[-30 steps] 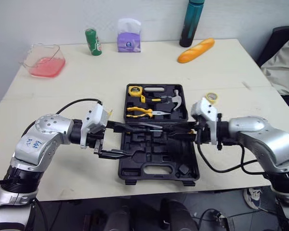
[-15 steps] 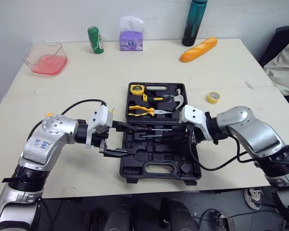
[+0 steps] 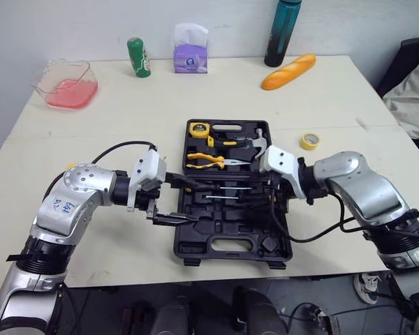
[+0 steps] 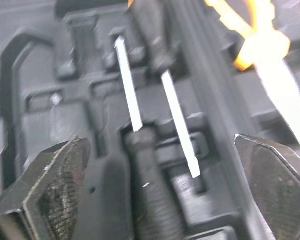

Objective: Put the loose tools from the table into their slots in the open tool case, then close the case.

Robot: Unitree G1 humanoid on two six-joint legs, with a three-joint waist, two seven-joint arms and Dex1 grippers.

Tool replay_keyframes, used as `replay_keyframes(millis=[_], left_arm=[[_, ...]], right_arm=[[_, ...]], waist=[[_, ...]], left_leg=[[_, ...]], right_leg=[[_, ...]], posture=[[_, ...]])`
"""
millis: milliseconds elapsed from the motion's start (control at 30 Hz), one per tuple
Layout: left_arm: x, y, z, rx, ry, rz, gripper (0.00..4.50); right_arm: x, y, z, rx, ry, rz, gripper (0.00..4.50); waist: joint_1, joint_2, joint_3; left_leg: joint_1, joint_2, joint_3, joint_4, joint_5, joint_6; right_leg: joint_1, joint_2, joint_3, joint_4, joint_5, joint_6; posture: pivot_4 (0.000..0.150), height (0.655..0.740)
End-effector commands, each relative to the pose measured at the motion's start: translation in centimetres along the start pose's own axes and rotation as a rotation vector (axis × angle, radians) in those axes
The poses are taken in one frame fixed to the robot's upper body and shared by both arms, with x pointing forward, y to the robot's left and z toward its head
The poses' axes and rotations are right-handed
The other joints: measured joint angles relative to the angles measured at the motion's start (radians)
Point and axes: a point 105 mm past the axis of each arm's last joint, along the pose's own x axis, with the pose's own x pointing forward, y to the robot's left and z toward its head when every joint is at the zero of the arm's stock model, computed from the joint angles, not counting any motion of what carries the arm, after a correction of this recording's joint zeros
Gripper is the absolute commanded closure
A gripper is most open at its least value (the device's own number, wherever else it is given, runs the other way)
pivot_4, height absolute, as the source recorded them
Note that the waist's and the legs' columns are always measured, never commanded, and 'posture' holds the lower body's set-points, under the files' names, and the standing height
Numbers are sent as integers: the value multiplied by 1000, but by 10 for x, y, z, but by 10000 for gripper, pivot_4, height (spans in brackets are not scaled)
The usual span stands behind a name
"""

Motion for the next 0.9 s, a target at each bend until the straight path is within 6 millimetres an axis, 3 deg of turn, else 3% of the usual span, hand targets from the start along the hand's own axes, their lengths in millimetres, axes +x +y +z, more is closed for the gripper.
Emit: replay_keyframes(millis=[33,100,200,433,567,767,900], left_arm=[[2,1,6,26,-17,-8,0],[3,0,6,28,-20,-13,0],[4,0,6,29,-22,-19,0],[8,4,4,31,-25,-22,0],[8,5,5,33,-29,-19,0],[8,6,4,34,-26,-11,0],[8,7,3,35,-26,-5,0]], right_arm=[[0,3,14,20,-149,-6,117],[2,3,15,73,-217,-7,117],[5,3,12,147,-295,-15,8263],[17,9,-14,210,-264,6,43966],[29,14,-35,219,-147,16,44591],[44,38,-98,185,198,76,44591],[49,34,-106,194,216,21,44591]], waist=[[0,0,0],[-1,0,0],[-1,0,0],[-1,0,0],[-2,0,0],[-1,-6,-6],[0,-12,-14]], left_leg=[[0,0,0,0,0,0],[0,0,0,0,0,0],[0,0,0,0,0,0],[0,-1,0,0,0,0],[0,0,0,0,0,0],[4,0,1,0,0,0],[17,1,-3,-1,-1,-1]], right_leg=[[0,0,0,0,0,0],[0,0,0,0,0,0],[0,1,0,0,0,0],[0,1,1,1,0,0],[0,1,1,1,0,0],[2,1,2,2,0,-1],[19,1,0,-4,-1,-1]], posture=[[1500,7394],[1500,7394],[1500,7394],[1500,7394],[1500,7394],[1500,7394],[1500,7394]])
